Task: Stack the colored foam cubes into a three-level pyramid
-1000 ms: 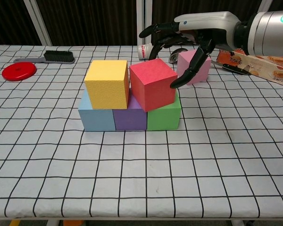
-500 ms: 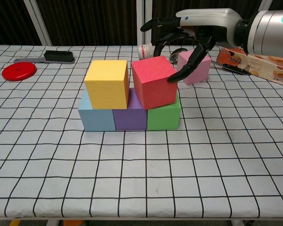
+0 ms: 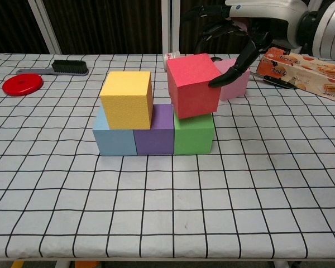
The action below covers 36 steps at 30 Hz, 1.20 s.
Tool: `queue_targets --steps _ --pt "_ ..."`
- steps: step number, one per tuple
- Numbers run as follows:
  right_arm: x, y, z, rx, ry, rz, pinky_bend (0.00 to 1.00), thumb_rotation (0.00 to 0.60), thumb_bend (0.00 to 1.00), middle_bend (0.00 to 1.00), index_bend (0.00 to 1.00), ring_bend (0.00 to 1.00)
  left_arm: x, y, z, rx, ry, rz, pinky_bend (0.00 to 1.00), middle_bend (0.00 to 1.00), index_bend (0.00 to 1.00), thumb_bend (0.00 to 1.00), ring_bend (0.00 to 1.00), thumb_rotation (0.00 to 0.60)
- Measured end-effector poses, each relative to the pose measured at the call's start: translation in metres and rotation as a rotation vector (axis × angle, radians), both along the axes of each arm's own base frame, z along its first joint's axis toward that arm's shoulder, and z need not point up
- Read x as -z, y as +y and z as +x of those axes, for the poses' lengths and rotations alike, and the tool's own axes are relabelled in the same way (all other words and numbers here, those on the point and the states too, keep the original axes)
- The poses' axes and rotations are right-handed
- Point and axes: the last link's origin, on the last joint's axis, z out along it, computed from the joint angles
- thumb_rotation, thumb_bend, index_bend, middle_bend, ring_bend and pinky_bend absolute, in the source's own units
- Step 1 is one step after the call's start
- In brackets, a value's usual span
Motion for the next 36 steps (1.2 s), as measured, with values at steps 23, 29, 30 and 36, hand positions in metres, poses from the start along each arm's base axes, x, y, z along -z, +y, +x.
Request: queue_targets --steps 23,29,30,36 --pt "0.028 0.029 0.013 0.146 -0.061 -0.081 0.00 0.600 0.16 0.46 0.00 0.05 -0.003 -0.005 -0.008 -0.016 -0.021 -0.014 0.09 0.12 0.13 0.16 0.01 0.600" --pt "0.032 0.032 0.015 0.163 -0.065 -0.071 0.00 0.600 0.16 0.46 0.00 0.05 -0.002 -0.005 -0.008 -0.015 -0.028 -0.020 0.08 0.12 0.13 0.16 0.01 0.600" --pt "0.032 0.032 0.015 0.166 -0.065 -0.071 0.00 0.600 0.16 0.46 0.00 0.05 -0.002 -0.005 -0.008 -0.015 -0.029 -0.021 0.08 0.12 0.13 0.16 0.01 0.600" --pt "0.032 0.034 0.018 0.185 -0.062 -0.069 0.00 0.600 0.16 0.46 0.00 0.05 -0.002 -0.006 -0.009 -0.017 -0.037 -0.024 0.08 0.12 0.13 0.16 0.01 0.600"
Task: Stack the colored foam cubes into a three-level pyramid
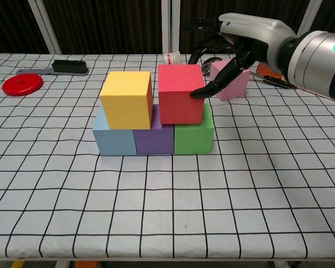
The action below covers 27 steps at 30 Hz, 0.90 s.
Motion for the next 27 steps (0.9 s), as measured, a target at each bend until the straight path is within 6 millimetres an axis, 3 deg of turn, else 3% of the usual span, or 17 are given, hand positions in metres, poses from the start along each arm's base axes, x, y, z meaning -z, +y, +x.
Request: queue_targets --steps 27 --pt "0.011 -0.003 0.010 0.045 0.004 0.053 0.00 0.600 0.16 0.46 0.00 0.05 0.001 -0.001 -0.004 -0.004 -0.007 -0.008 0.08 0.12 0.13 0.16 0.01 0.600"
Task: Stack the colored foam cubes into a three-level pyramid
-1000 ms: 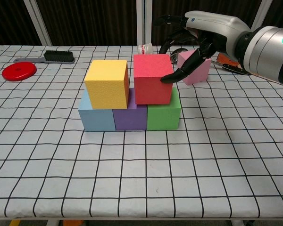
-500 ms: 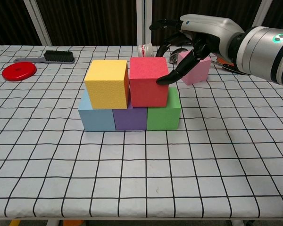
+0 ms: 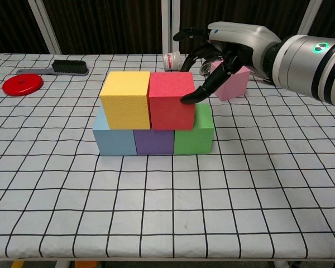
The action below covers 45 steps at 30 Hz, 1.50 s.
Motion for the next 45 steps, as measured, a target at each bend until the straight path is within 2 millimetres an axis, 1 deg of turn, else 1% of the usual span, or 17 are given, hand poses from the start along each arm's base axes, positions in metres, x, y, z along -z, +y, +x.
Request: queue_targets --steps 39,41,43,45 --pt "0.0067 -0.0031 0.0024 -0.001 0.008 0.004 0.00 0.600 0.17 0.46 0.00 0.05 0.0039 -0.0020 -0.0044 -0.010 0.002 -0.014 0.08 0.12 0.13 0.16 0.01 0.600" --pt "0.0072 -0.0030 0.0026 -0.002 0.008 0.006 0.00 0.600 0.16 0.44 0.00 0.05 0.0041 -0.0020 -0.0049 -0.012 0.001 -0.015 0.08 0.12 0.13 0.16 0.01 0.600" --pt "0.0076 -0.0028 0.0028 -0.003 0.008 0.010 0.00 0.600 0.14 0.40 0.00 0.05 0.0044 -0.0021 -0.0054 -0.014 0.000 -0.015 0.08 0.12 0.13 0.16 0.01 0.600" --pt "0.0080 -0.0027 0.0027 -0.005 0.010 0.016 0.00 0.600 0.13 0.33 0.00 0.04 0.0047 -0.0021 -0.0057 -0.016 -0.003 -0.016 0.08 0.12 0.13 0.16 0.01 0.600"
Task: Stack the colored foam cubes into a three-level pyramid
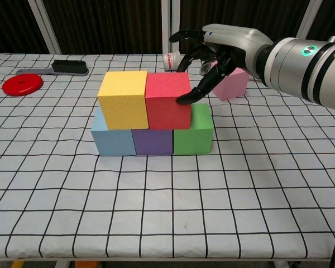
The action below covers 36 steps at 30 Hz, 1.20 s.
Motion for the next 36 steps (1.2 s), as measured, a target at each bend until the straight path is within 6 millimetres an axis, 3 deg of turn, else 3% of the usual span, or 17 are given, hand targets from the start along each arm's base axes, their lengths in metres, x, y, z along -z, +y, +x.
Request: queue_targets --steps 6,15,21,29,36 --pt "-0.001 0.000 -0.001 -0.010 0.004 0.018 0.00 0.600 0.10 0.18 0.00 0.00 0.000 0.000 0.000 0.001 -0.001 0.000 0.08 0.12 0.13 0.16 0.01 0.600" --pt "-0.005 0.000 -0.001 -0.015 -0.008 0.020 0.00 0.600 0.09 0.11 0.00 0.00 -0.001 0.001 0.001 0.002 -0.001 0.001 0.08 0.12 0.13 0.16 0.01 0.600" --pt "-0.027 -0.003 -0.001 -0.035 -0.010 -0.022 0.00 0.600 0.09 0.10 0.00 0.00 -0.006 0.001 0.001 0.003 0.001 0.015 0.07 0.12 0.13 0.16 0.01 0.600" --pt "-0.086 -0.023 -0.021 -0.046 0.168 -0.153 0.00 0.600 0.09 0.11 0.00 0.00 -0.010 0.001 0.004 0.010 -0.002 0.025 0.07 0.12 0.13 0.16 0.01 0.600" --pt "-0.092 -0.055 -0.053 0.032 0.383 -0.214 0.00 0.600 0.09 0.12 0.00 0.00 -0.006 0.000 0.005 0.013 0.004 0.009 0.07 0.12 0.13 0.16 0.01 0.600"
